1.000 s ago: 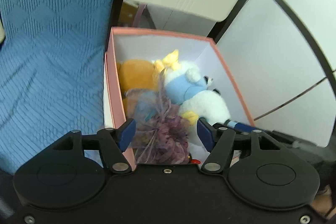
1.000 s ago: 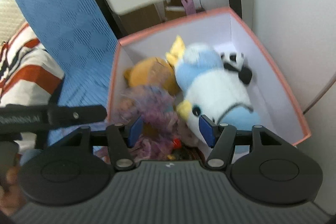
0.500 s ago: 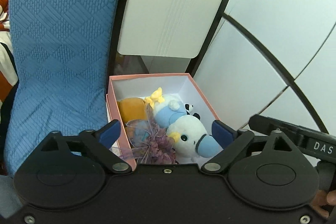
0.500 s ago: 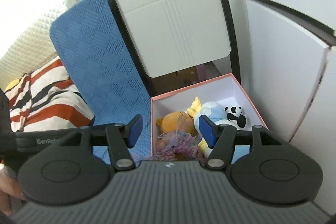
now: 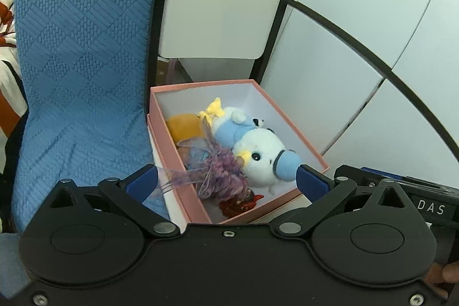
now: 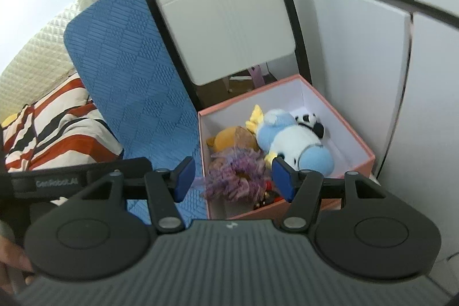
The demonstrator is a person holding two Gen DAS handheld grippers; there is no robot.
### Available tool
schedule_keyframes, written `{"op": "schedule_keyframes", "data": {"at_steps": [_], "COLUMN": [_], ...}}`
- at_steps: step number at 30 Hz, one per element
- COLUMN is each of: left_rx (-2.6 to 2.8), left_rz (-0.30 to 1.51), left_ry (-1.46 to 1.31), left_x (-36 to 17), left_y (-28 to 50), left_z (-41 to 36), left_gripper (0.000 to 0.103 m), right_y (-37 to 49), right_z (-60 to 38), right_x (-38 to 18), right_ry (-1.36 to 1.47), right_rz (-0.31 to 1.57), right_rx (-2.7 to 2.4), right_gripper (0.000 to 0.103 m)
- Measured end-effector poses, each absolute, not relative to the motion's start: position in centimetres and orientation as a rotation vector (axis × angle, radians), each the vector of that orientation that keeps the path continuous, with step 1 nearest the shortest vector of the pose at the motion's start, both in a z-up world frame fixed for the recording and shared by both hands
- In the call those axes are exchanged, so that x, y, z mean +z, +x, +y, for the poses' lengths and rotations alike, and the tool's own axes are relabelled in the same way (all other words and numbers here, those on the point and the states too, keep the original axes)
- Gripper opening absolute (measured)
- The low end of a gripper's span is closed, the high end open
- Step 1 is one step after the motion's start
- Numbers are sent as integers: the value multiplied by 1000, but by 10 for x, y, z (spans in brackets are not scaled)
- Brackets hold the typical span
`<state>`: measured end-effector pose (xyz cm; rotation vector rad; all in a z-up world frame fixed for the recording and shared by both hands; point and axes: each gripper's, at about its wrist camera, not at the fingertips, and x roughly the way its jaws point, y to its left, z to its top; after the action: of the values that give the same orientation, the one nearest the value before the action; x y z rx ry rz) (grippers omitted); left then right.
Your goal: Organize objects
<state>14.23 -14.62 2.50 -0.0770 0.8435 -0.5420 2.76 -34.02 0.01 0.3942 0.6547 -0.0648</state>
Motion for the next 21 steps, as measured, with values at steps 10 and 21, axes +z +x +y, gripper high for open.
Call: {"op": "schedule_keyframes", "data": {"at_steps": [10,21], "left_rx": [-530,-485], "left_rz": [837,833], "left_ry": [-85,-124], "left_x": [4,0], "left_y": [125,122], "left_z": [-137,-128], "left_gripper": [103,103], "right_y": [12,15], "right_z": [-339,-344], "right_x": [-29,-45], "right_ry": [384,409], "right_rz": [647,660], "right_rx": [-76,-28], "right_gripper": [63,103]}}
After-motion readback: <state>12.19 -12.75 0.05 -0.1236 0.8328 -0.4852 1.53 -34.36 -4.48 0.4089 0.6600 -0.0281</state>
